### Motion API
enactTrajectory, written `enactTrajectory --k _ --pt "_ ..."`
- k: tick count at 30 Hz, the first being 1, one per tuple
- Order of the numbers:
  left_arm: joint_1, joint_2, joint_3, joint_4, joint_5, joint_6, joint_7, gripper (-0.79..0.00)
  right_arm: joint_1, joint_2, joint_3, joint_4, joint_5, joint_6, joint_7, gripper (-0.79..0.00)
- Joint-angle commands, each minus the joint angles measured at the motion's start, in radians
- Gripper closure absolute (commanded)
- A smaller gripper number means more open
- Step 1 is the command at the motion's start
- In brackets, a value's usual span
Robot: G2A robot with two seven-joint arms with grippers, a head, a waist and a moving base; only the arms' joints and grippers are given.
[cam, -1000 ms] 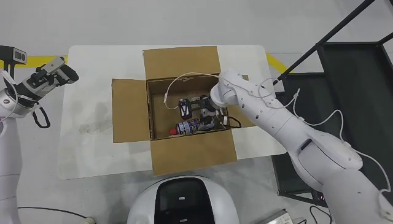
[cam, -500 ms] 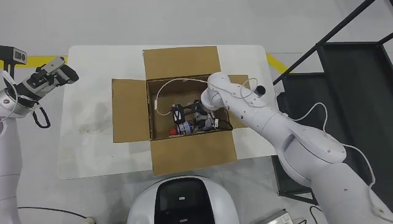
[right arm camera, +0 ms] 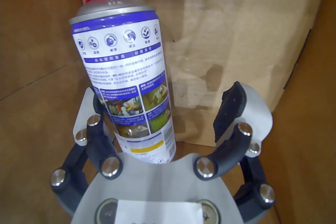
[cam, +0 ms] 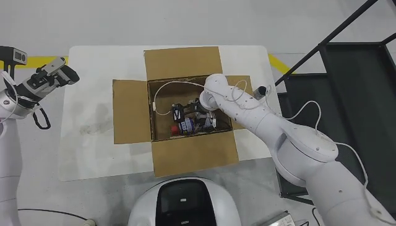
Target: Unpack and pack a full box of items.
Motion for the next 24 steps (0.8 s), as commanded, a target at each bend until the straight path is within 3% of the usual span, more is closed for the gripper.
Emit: enactTrajectory --k 1,4,5,15,24 --pt "0.0 0.0 0.0 0.0 0.0 0.0 0.0 -0.785 0.001 -0.006 0.0 0.013 -0.005 0.004 -0.014 -0.545" --pt "0.0 0.0 0.0 0.0 0.0 0.0 0.0 -0.785 0.005 -0.016 0.002 0.028 -0.011 0.01 -0.038 -0.102" --pt "0.0 0.0 0.0 0.0 0.0 0.0 0.0 -0.785 0.007 -0.018 0.004 0.033 -0.012 0.008 -0.046 0.0" --pt "0.0 0.0 0.0 0.0 0.0 0.0 0.0 -0.785 0.021 -0.014 0.034 0.026 -0.014 -0.029 -0.083 0.0" --pt "0.0 0.0 0.0 0.0 0.0 0.0 0.0 -0.785 -0.01 0.079 0.118 -0.179 0.02 -0.076 -0.054 0.0"
